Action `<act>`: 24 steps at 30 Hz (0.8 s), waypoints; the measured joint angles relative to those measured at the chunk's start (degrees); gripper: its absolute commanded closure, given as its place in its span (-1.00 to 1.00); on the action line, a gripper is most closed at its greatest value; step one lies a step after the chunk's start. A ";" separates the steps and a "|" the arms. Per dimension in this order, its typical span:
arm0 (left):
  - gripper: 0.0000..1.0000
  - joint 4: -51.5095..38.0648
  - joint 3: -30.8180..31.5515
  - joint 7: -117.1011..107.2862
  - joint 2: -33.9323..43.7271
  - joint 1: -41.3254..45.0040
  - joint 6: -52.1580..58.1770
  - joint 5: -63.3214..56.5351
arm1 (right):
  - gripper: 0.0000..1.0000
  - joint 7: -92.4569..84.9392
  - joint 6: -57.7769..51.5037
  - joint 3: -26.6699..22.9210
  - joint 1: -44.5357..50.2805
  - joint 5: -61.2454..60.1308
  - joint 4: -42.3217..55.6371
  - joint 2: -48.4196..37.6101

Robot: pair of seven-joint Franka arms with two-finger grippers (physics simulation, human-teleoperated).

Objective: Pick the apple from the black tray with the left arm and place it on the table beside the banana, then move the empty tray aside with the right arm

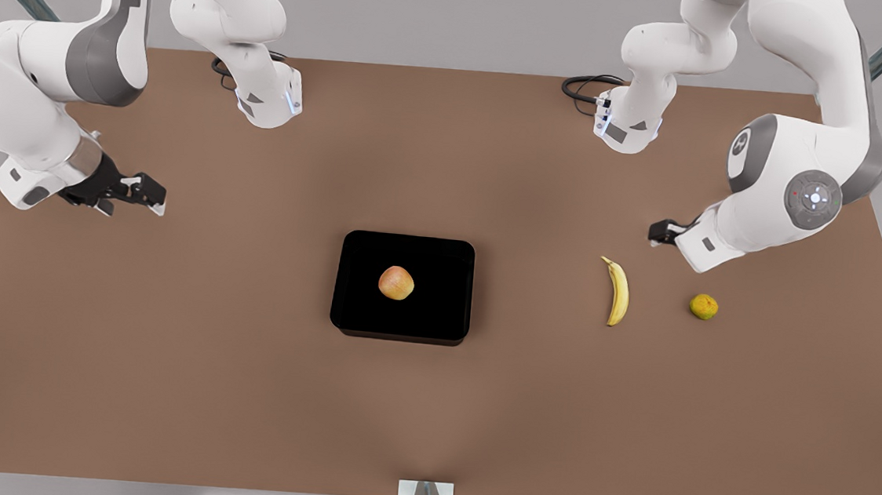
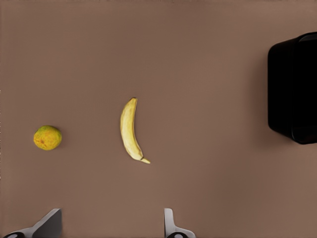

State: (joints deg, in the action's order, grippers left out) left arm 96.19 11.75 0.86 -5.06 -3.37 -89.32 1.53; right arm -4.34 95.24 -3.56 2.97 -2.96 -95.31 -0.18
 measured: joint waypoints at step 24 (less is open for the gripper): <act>-1.00 -19.79 3.96 -8.50 -21.64 39.14 -14.00 4.26 | -1.00 -1.55 3.05 6.98 8.61 5.15 8.69 13.44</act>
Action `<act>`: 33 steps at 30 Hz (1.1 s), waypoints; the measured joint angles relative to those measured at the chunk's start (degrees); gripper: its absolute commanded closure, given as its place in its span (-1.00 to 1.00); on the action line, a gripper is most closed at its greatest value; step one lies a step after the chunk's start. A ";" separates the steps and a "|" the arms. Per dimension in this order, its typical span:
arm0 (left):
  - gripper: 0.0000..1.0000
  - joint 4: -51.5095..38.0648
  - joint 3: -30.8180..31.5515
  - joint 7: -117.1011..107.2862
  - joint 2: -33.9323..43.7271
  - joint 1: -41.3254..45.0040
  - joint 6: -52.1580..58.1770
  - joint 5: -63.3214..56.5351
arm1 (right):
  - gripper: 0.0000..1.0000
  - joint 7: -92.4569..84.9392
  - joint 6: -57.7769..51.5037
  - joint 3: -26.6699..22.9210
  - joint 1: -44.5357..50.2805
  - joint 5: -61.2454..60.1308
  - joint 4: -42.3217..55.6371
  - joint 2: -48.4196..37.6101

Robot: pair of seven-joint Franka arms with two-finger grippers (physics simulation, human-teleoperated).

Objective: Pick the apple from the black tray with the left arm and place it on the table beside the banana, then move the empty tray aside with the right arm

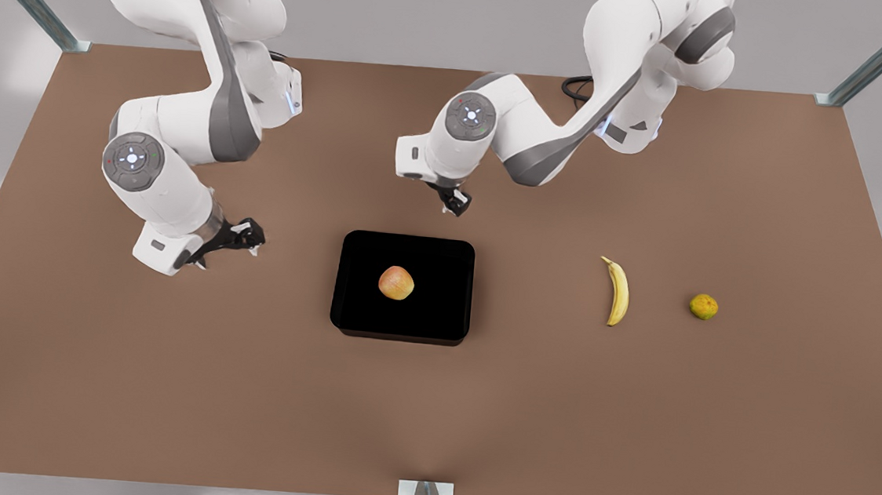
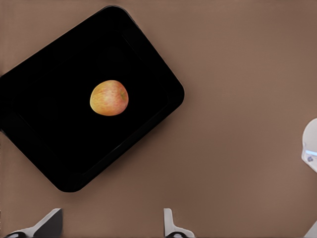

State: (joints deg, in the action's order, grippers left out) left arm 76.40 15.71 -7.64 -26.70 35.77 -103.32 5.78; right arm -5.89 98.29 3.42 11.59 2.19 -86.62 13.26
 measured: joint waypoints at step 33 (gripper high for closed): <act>-1.00 -1.61 0.12 -4.87 -20.50 0.64 -21.71 -11.12 | -1.00 -0.57 -8.29 -7.49 0.85 -0.54 0.02 -4.06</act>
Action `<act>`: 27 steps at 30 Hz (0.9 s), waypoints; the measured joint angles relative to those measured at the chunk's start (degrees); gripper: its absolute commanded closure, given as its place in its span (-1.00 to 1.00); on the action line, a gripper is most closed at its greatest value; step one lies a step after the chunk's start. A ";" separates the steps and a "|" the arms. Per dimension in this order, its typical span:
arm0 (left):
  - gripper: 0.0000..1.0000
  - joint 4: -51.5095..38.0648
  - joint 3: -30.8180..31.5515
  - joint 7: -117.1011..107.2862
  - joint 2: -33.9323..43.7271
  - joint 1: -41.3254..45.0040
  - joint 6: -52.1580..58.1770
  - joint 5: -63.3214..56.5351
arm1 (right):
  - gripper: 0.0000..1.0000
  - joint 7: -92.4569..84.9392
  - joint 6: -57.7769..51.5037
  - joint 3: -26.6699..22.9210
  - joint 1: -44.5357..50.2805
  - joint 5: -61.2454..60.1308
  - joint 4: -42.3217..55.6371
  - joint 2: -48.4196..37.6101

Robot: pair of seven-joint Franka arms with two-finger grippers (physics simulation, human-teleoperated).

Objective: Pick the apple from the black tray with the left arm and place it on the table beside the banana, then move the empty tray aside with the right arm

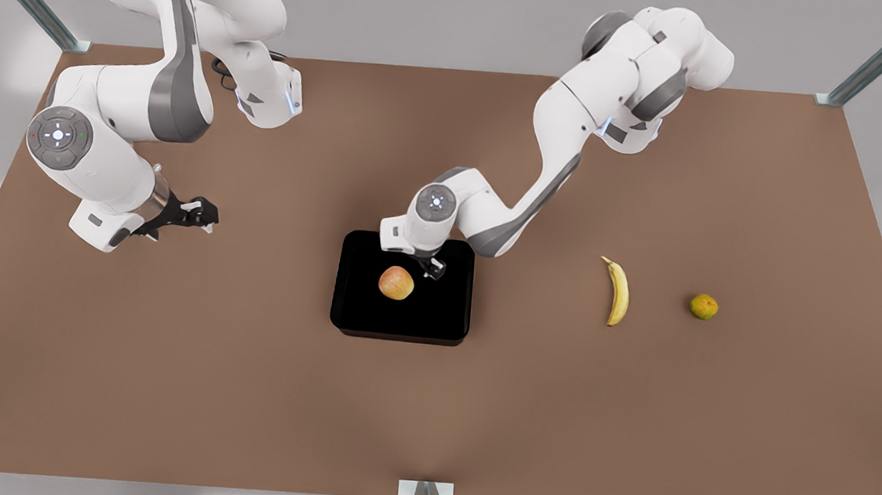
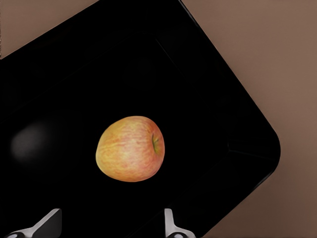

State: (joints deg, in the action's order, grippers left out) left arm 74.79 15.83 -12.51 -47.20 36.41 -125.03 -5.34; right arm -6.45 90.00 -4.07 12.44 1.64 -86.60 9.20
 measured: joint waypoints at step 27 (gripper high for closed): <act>-1.00 -3.69 2.60 -17.38 -7.97 -2.37 -8.38 4.90 | -1.00 0.00 -1.61 6.93 2.09 0.64 10.47 0.63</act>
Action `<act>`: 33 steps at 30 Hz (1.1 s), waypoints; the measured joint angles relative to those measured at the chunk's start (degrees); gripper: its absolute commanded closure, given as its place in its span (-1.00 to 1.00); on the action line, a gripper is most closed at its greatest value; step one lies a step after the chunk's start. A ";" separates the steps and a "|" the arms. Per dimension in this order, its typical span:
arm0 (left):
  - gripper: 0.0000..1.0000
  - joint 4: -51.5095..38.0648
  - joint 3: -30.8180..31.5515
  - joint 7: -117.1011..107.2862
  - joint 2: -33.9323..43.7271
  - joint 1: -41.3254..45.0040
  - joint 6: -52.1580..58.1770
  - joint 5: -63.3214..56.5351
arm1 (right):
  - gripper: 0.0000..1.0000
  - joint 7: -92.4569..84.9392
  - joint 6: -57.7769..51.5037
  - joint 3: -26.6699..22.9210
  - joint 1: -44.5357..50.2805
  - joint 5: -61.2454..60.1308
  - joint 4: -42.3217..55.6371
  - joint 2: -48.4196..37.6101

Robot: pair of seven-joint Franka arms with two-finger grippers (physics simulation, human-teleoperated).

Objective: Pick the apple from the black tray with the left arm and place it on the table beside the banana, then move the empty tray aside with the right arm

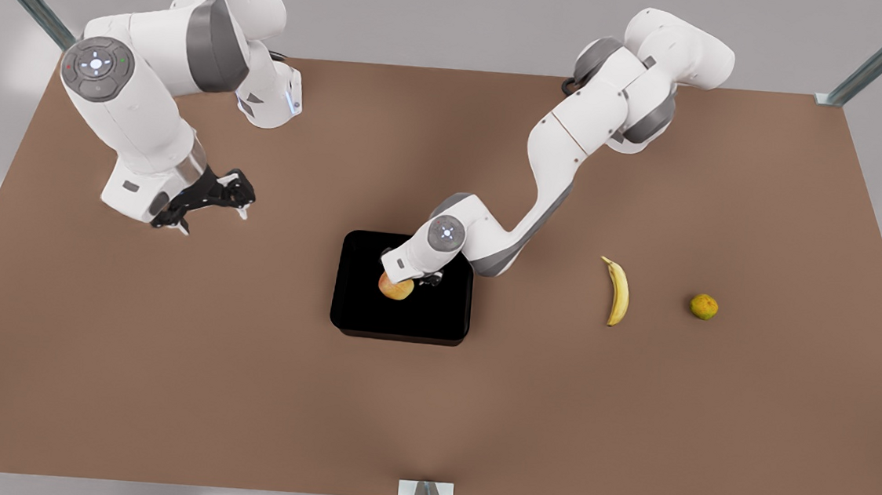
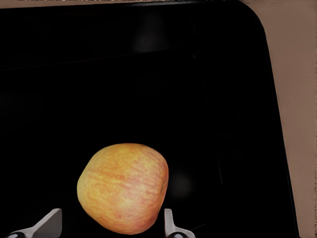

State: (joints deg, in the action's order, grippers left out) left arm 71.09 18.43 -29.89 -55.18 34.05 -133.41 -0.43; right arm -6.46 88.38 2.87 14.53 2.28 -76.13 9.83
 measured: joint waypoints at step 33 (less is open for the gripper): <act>-0.90 -1.63 0.01 -3.70 -4.48 0.93 -5.07 -0.76 | -1.00 0.77 -1.16 -0.15 -0.56 -0.29 0.34 0.04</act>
State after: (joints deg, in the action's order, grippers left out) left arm 69.47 18.44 -33.58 -59.66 34.98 -138.48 -1.19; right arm -5.69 87.22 2.72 13.97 1.99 -75.79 9.87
